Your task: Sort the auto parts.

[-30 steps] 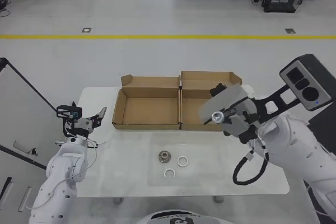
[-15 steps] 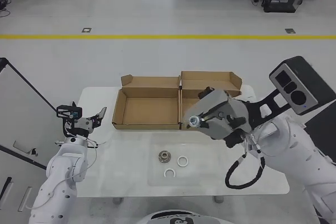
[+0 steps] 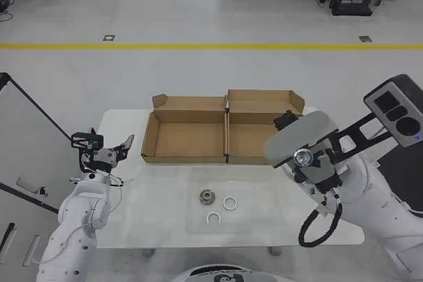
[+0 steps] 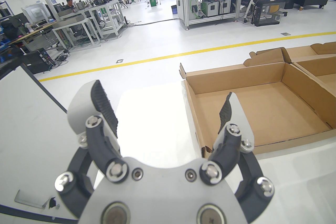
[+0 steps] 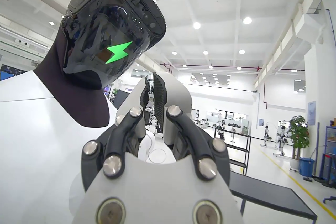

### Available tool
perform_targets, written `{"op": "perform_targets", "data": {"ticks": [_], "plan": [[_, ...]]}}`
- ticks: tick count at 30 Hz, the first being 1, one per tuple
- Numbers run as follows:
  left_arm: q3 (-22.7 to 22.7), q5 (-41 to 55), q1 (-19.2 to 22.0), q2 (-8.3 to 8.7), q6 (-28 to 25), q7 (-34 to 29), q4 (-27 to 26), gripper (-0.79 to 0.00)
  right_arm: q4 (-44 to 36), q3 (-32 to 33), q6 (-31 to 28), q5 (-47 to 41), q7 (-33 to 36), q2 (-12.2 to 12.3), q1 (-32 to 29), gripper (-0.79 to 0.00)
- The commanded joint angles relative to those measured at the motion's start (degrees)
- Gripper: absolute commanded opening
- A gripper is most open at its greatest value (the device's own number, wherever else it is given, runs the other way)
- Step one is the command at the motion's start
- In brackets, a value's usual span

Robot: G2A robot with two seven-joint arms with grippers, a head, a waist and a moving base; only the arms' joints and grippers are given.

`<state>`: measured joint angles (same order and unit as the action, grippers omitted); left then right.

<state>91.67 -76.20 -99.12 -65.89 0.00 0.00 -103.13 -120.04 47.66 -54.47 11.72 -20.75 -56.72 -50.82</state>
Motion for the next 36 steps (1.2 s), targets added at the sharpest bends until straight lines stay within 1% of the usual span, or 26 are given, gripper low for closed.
{"op": "perform_targets", "data": {"ticks": [1,22,24,28,34,36], "plan": [[0.0,0.0,0.0,0.0,0.0,0.0,0.0,0.0,0.0,-0.01,0.01,0.0,0.01,0.0,0.0,-0.785],[0.0,0.0,0.0,0.0,0.0,0.0,0.0,0.0,0.0,-0.01,0.01,0.0,0.01,0.0,0.0,-0.785],[0.0,0.0,0.0,0.0,0.0,0.0,0.0,0.0,0.32,0.87,1.36,-0.02,1.01,0.0,-1.26,-0.785],[0.0,0.0,0.0,0.0,0.0,0.0,0.0,0.0,1.82,5.58,1.69,-0.5,5.18,0.83,-4.47,-0.785],[0.0,0.0,0.0,0.0,0.0,0.0,0.0,0.0,4.95,14.98,-0.63,-5.53,15.83,3.17,-9.18,-0.785],[0.0,0.0,0.0,0.0,0.0,0.0,0.0,0.0,6.46,18.42,-0.95,-6.64,21.25,4.12,-10.21,-0.785]]}}
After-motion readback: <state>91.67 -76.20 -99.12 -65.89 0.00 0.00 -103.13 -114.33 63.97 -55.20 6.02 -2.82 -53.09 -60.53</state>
